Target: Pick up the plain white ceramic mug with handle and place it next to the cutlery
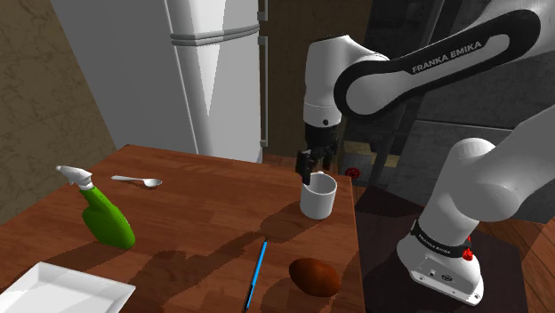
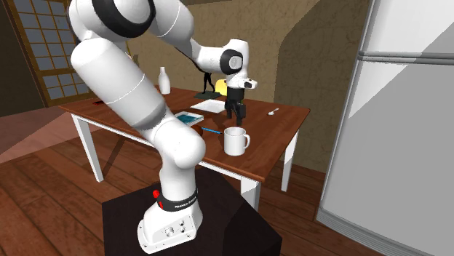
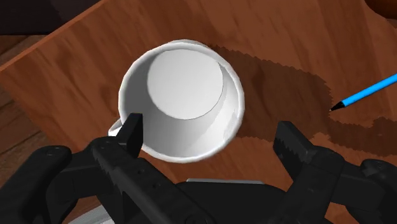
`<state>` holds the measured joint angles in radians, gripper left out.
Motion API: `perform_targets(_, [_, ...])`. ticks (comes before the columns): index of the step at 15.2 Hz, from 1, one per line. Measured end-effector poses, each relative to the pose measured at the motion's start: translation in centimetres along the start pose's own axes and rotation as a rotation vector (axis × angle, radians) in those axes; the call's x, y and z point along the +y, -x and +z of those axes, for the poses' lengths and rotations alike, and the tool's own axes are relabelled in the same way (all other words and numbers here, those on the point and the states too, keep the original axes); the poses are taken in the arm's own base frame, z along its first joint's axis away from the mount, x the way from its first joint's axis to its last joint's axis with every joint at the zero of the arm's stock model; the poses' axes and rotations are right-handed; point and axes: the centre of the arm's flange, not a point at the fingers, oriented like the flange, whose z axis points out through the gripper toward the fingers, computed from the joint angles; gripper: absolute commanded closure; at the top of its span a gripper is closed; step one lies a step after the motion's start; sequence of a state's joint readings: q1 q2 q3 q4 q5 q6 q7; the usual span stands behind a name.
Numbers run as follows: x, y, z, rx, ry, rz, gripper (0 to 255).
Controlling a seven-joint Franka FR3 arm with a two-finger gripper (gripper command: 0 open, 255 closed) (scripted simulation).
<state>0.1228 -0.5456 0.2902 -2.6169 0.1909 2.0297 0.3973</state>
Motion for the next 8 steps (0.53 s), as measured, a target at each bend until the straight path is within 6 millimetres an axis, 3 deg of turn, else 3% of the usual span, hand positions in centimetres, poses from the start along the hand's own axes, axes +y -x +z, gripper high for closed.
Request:
perform_targets(3, [-2.4, 0.1, 2.8, 0.004, 0.007, -0.006, 0])
perform_targets(8, [-2.6, 0.0, 5.4, 0.005, 0.007, -0.007, 0])
